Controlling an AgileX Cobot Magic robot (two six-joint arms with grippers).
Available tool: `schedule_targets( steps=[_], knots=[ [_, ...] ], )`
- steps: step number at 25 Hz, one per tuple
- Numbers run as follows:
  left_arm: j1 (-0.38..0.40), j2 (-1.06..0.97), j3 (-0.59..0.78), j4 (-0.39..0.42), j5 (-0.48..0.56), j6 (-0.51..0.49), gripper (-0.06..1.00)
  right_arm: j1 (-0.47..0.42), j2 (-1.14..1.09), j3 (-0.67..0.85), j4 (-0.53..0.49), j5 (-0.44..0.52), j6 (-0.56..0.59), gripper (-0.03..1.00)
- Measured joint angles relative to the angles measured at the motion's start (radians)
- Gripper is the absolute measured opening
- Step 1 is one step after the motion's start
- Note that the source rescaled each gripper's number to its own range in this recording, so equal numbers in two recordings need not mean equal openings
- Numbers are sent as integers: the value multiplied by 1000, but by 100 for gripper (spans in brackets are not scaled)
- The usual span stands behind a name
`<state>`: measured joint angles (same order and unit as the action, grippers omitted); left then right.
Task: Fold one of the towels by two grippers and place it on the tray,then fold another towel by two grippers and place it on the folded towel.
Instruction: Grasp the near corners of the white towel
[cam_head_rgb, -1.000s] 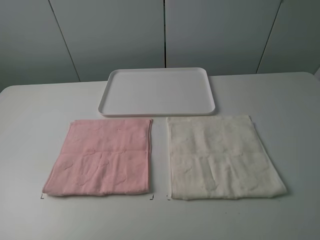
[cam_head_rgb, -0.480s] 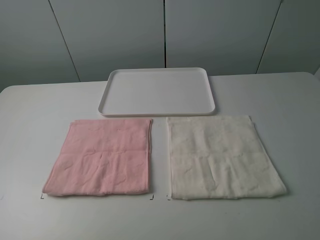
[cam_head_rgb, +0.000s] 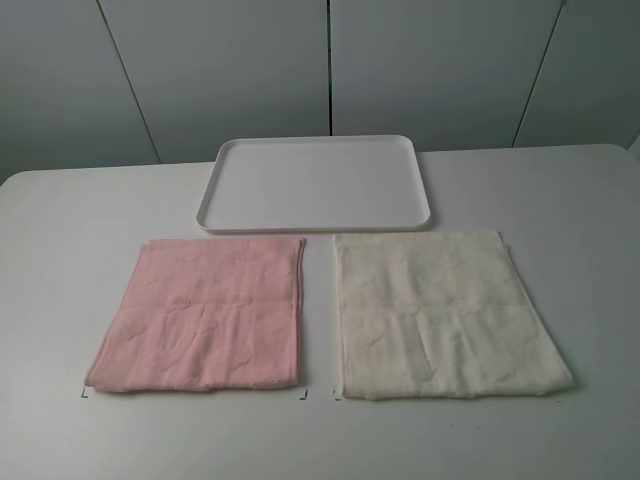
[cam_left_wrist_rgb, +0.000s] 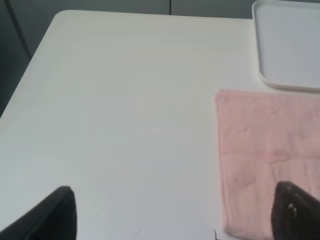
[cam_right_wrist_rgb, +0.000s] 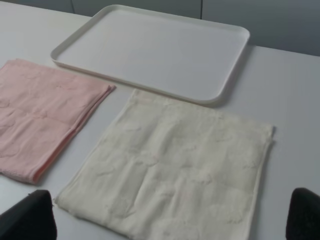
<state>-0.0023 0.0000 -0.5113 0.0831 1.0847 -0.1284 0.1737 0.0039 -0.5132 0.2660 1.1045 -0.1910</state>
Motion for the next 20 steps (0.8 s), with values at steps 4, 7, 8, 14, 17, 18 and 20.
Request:
schedule_targets(
  steps=[4,7,8,14,17,18,20],
  knots=[
    [0,0,0,-2,0,0,100,0,0,0,8,0,0,100],
    [0,0,0,-2,0,0,100,0,0,0,10,0,0,100],
    [0,0,0,-2,0,0,100,0,0,0,10,0,0,100],
    [0,0,0,-4,0,0,100,0,0,0,-19,0,-3,100],
    [0,0,0,-4,-2,0,100,0,-2,-2,-47,0,1,100],
    [0,0,-4,-4,-6,0,100,0,-2,-12,-54,0,6,100],
    [0,8,-23,-4,-37,21,100,0,20,-43,-81,7,20,100]
  ],
)
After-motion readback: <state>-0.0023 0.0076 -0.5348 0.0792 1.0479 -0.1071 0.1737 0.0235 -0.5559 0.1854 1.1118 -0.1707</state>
